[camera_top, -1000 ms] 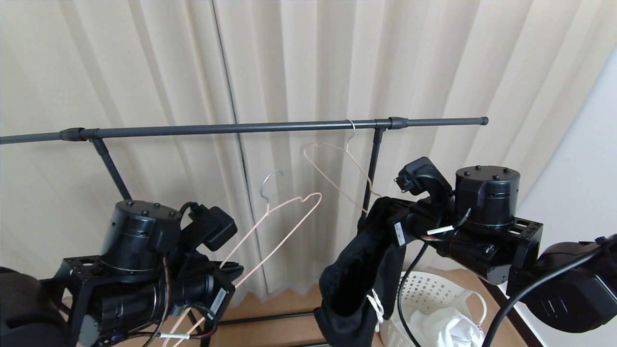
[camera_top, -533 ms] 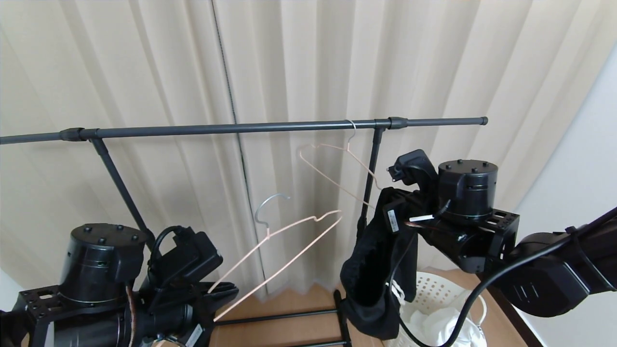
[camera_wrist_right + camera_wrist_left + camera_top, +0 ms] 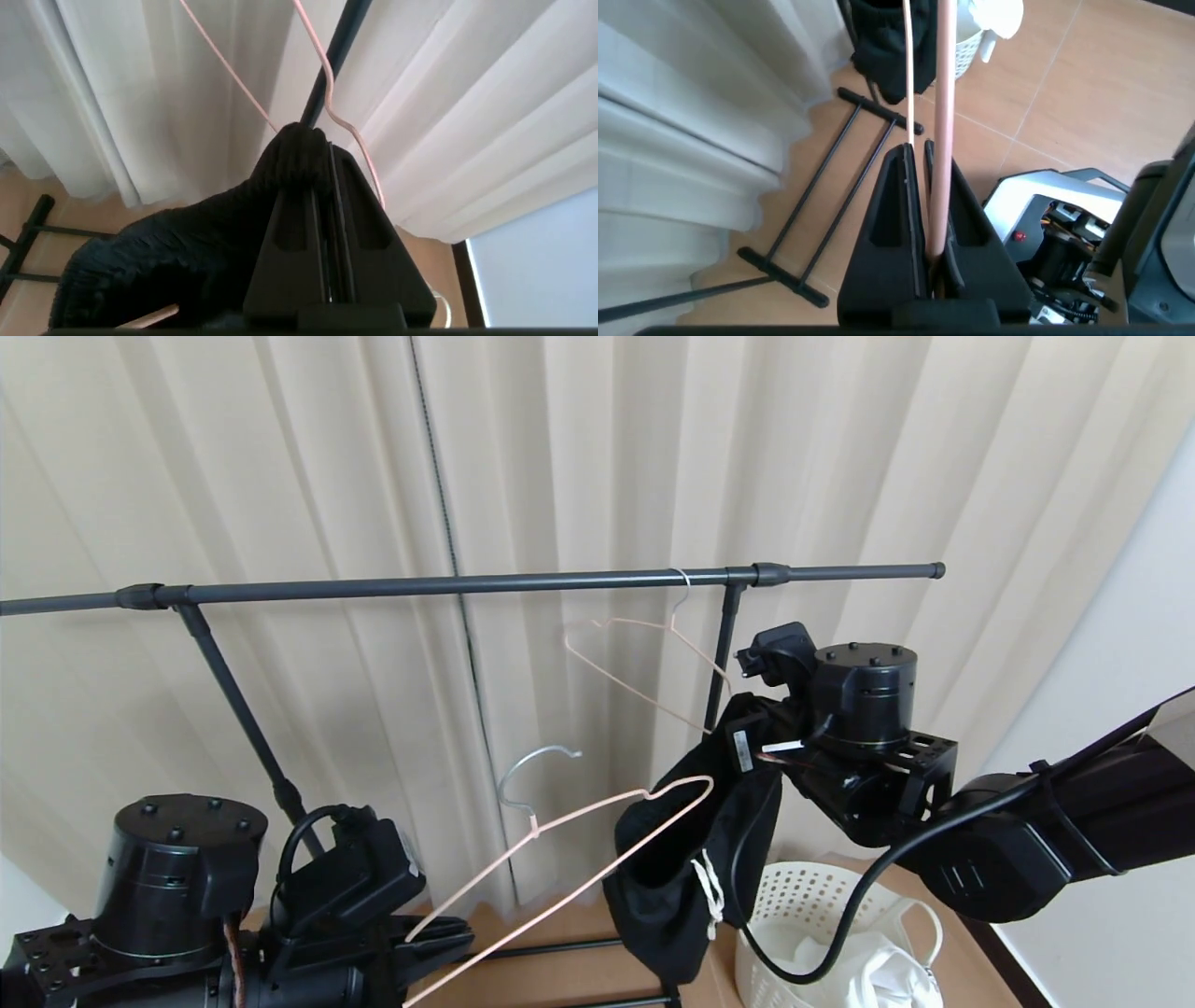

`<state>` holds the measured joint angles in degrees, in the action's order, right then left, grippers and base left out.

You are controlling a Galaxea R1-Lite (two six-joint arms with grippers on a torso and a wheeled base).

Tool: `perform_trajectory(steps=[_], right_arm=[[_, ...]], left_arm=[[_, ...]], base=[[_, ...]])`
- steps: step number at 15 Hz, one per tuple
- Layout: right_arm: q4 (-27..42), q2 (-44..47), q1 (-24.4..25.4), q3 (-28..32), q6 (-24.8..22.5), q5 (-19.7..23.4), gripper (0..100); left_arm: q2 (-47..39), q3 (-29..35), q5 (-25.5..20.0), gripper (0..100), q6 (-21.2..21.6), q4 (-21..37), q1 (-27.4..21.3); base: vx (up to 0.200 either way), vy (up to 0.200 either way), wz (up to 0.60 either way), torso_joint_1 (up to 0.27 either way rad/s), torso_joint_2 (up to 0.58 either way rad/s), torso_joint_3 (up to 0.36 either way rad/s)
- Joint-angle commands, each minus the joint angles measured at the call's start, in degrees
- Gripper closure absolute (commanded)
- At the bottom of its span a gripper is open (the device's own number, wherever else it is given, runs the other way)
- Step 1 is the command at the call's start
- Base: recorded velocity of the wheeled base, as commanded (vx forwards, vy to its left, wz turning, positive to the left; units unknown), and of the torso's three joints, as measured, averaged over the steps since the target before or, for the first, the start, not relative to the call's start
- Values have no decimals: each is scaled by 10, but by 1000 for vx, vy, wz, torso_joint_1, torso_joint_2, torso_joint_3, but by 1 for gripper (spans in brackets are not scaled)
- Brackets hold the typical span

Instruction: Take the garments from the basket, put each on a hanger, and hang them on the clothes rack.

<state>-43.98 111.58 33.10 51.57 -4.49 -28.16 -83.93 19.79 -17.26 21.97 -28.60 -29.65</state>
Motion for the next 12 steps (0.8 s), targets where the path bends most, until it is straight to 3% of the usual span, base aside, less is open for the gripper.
perform_trajectory(steps=[1, 6, 12], right_arm=[[0, 4, 3, 3, 2, -1, 100], [0, 0, 37, 0, 7, -19, 100], [0, -23, 77, -3, 21, -24, 100]], left_arm=[[-4, 2, -1, 100, 0, -1, -1], [-18, 26, 0, 100, -8, -1, 0], [-68, 29, 11, 100, -64, -111, -1]], base=[[0, 0, 0, 0, 0, 0], [0, 0, 0, 0, 0, 0], [0, 0, 0, 0, 0, 0]])
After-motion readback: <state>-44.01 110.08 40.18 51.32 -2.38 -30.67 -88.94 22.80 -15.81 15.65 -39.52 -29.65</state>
